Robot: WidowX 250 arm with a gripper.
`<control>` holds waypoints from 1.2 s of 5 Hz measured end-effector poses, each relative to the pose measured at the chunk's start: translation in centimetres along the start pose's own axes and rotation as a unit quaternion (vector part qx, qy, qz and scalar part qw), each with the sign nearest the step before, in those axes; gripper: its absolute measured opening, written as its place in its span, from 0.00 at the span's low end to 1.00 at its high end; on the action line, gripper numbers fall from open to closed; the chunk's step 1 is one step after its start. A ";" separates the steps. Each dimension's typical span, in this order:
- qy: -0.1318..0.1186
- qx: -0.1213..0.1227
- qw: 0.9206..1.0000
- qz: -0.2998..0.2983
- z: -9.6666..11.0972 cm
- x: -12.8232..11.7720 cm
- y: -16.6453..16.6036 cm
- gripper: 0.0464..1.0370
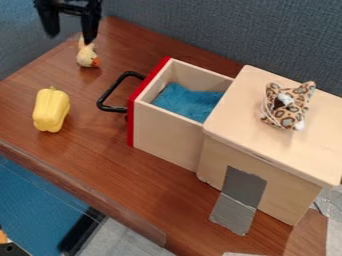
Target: Move the yellow bell pepper in front of the drawer
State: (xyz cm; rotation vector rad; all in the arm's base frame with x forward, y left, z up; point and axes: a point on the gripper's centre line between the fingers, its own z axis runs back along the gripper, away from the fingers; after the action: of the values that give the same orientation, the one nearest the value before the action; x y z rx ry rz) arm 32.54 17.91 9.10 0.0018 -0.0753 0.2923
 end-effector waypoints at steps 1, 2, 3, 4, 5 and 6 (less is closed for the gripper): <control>0.025 -0.002 1.000 0.010 -1.6 -2.5 1.3 0.96; 0.054 0.004 0.998 -0.008 -2.8 -5.5 1.2 0.96; 0.085 0.023 0.996 -0.018 -4.5 -8.1 1.3 0.96; 0.087 0.051 0.994 -0.030 -4.8 -9.0 1.4 0.96; 0.083 0.074 0.993 -0.036 -5.2 -9.0 1.5 0.96; 0.078 0.080 0.993 -0.034 -5.4 -8.9 1.5 0.96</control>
State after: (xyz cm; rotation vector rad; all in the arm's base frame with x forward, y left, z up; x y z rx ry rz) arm 24.02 16.87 3.08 0.1395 0.1036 0.2285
